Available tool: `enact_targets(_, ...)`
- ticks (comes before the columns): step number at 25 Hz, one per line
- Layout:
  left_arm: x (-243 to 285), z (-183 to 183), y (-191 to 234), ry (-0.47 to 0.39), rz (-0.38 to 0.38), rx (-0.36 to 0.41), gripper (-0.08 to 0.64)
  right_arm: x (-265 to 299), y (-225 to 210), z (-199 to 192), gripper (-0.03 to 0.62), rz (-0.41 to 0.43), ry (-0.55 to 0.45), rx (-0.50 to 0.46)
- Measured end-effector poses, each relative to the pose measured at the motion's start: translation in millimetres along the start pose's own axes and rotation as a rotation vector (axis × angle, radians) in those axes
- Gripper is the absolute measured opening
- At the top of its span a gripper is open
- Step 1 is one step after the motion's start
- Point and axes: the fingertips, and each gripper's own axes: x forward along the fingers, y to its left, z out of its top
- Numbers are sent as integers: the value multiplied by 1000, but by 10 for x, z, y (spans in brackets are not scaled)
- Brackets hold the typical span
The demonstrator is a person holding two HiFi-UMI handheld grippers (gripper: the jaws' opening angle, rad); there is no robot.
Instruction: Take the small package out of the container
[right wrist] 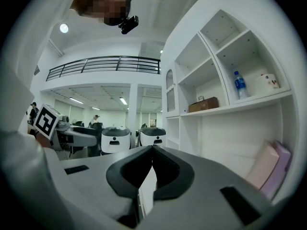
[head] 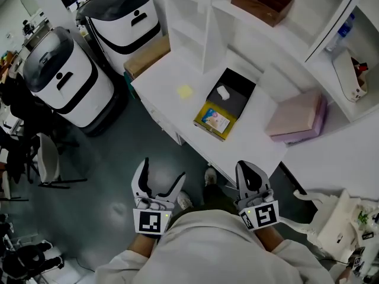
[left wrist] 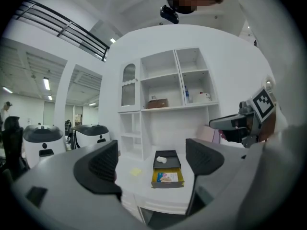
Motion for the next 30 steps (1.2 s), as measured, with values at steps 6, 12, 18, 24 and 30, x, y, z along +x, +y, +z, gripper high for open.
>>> enact_targets(6,607,49,27,47,-1,28,443,366,-426,-49,25,14,2,34)
enact_targets(12,1363,-37,-45,98,-79,88,443,512,-807,-190,25,-18,23,68)
enact_targets(18,2155,-230,-224,111,-227,233,443,491,-1227,-384,25,-102,58,103)
enact_targets(24,2743,-785,-392,248,-357,379,443,371,-1600,-558,25,-196,86,133)
enact_targets(30,3162,-1273,-586,359,-487,529,443,226,-1861,-710,25,-278,110,162)
